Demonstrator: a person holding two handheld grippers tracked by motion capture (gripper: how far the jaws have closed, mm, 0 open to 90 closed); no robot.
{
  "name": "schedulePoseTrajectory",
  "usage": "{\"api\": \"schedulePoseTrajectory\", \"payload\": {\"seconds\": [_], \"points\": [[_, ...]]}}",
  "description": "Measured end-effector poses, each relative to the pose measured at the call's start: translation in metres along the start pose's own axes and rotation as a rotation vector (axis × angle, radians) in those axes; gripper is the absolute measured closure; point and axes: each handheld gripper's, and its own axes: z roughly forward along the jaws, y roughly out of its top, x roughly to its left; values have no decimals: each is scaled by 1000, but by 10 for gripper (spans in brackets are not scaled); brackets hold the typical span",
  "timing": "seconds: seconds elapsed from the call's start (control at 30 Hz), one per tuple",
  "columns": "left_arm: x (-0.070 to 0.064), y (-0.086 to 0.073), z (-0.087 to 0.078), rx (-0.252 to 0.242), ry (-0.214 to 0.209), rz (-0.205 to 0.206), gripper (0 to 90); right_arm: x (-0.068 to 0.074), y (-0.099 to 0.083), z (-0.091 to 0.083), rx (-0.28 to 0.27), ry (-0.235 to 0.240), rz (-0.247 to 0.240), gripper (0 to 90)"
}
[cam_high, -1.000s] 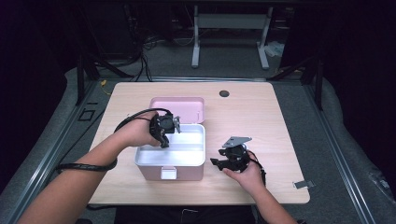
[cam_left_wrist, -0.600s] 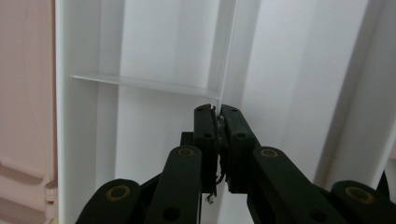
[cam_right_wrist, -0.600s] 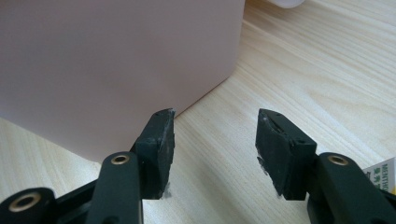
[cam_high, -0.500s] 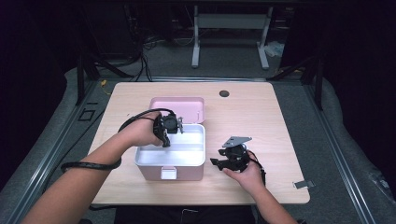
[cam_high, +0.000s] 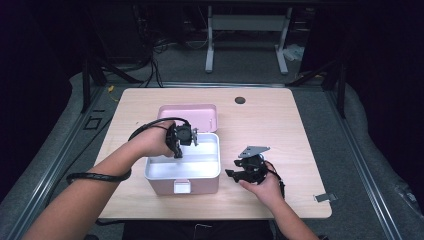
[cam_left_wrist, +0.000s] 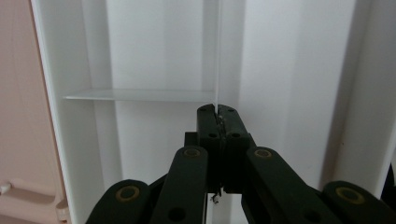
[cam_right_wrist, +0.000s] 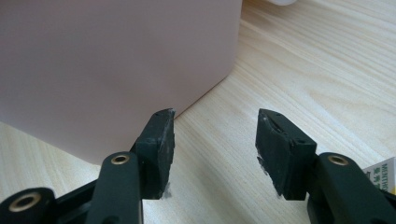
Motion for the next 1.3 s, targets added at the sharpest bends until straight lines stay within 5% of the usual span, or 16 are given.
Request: {"api": "schedulePoseTrajectory", "payload": {"seconds": [0.37, 0.6, 0.7, 0.73, 0.8, 0.83, 1.0, 1.13, 1.23, 1.27, 1.3], "points": [[-2, -4, -12, -8, 40, 33, 897, -1, 0, 0, -2, 2, 2, 466], [0, -10, -32, -51, 61, -17, 899, -1, 0, 0, -2, 2, 3, 466], [1, -17, -43, -53, 54, -68, 899, -1, 0, 0, -5, 1, 6, 466], [3, -26, -49, -67, 34, -134, 899, -1, 0, -1, -5, 2, 6, 466], [4, -30, -50, -69, 32, -157, 900, -1, 0, -1, -5, 2, 7, 466], [7, -41, -52, -73, 7, -237, 899, -1, 0, -1, -5, 2, 10, 466], [12, -73, -52, -106, -30, -408, 900, -1, 0, -1, -4, 2, 9, 465], [16, -96, -52, -124, -31, -475, 900, -1, 0, 0, -4, 1, 9, 465], [18, -131, -53, -145, -27, -563, 900, -1, 0, 0, -2, -4, 4, 465], [18, -131, -53, -145, -27, -563, 900, -1, 0, 0, -2, -4, 5, 465], [18, -150, -53, -142, -22, -608, 900, -1, 0, 0, -2, -5, 11, 465]]}}
